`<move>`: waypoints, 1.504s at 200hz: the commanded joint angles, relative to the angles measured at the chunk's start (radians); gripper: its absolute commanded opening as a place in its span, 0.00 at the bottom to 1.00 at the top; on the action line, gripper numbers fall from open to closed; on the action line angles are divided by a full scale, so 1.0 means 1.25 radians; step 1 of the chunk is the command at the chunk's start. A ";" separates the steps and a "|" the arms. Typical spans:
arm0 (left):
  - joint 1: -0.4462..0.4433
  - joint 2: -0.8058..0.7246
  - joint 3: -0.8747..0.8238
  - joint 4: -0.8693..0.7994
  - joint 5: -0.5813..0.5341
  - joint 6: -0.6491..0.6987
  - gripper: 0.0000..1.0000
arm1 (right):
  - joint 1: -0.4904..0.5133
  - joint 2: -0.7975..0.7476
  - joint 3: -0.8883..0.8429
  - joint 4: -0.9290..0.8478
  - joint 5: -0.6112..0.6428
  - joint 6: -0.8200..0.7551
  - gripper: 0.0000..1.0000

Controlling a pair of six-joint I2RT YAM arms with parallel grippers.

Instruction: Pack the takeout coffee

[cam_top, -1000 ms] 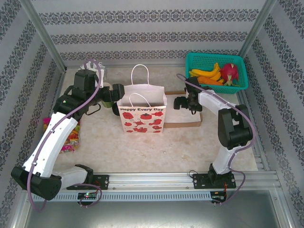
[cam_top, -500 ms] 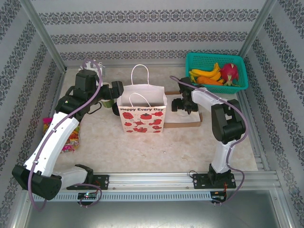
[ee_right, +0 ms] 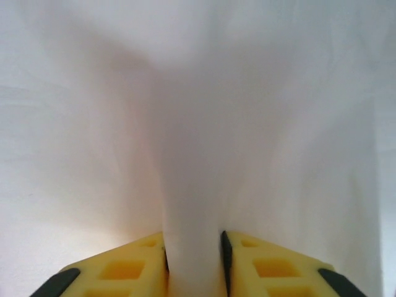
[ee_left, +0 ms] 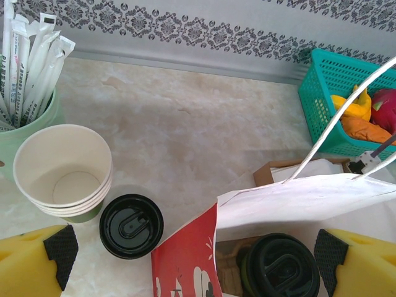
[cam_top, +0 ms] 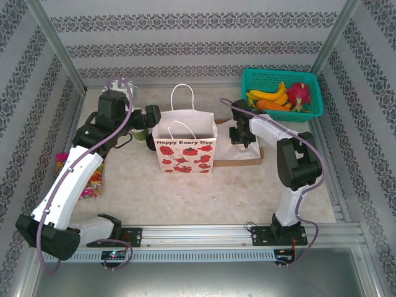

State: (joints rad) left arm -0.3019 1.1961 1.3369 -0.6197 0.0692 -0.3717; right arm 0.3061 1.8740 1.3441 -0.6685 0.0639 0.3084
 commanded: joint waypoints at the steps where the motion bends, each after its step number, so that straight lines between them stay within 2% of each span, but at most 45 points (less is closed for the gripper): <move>1: -0.004 0.001 0.004 0.013 -0.016 -0.005 1.00 | 0.009 -0.047 -0.017 0.003 0.029 0.003 0.23; 69: -0.004 0.002 0.004 0.013 -0.016 -0.001 1.00 | 0.009 -0.122 -0.059 0.060 0.049 0.019 0.15; 102: -0.005 0.002 0.003 0.015 -0.015 -0.002 1.00 | 0.005 -0.168 -0.090 0.103 0.045 0.029 0.00; 137: -0.004 -0.001 0.003 0.027 0.006 0.002 1.00 | 0.001 -0.271 -0.167 0.220 0.038 0.032 0.00; 145: -0.004 -0.001 0.003 0.036 0.025 0.006 1.00 | 0.000 -0.303 -0.192 0.260 0.030 0.023 0.00; 177: -0.008 -0.012 -0.004 0.110 0.214 0.068 1.00 | 0.001 -0.438 -0.281 0.409 -0.042 -0.047 0.00; 206: -0.012 -0.030 0.012 0.154 0.306 0.131 1.00 | 0.004 -0.527 -0.279 0.428 -0.079 -0.103 0.00; 241: -0.032 -0.017 0.032 0.215 0.449 0.153 1.00 | 0.013 -0.605 -0.248 0.443 -0.090 -0.127 0.00; 257: -0.050 0.000 0.054 0.211 0.473 0.177 1.00 | 0.024 -0.623 -0.226 0.453 -0.117 -0.137 0.00; 301: -0.079 0.095 0.184 0.180 0.456 0.219 1.00 | 0.067 -0.616 -0.146 0.486 -0.243 -0.161 0.00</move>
State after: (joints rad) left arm -0.3798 1.2575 1.4826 -0.4301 0.6106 -0.1570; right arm 0.3607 1.1061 1.0904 -0.1253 -0.1162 0.1467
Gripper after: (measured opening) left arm 0.997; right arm 0.068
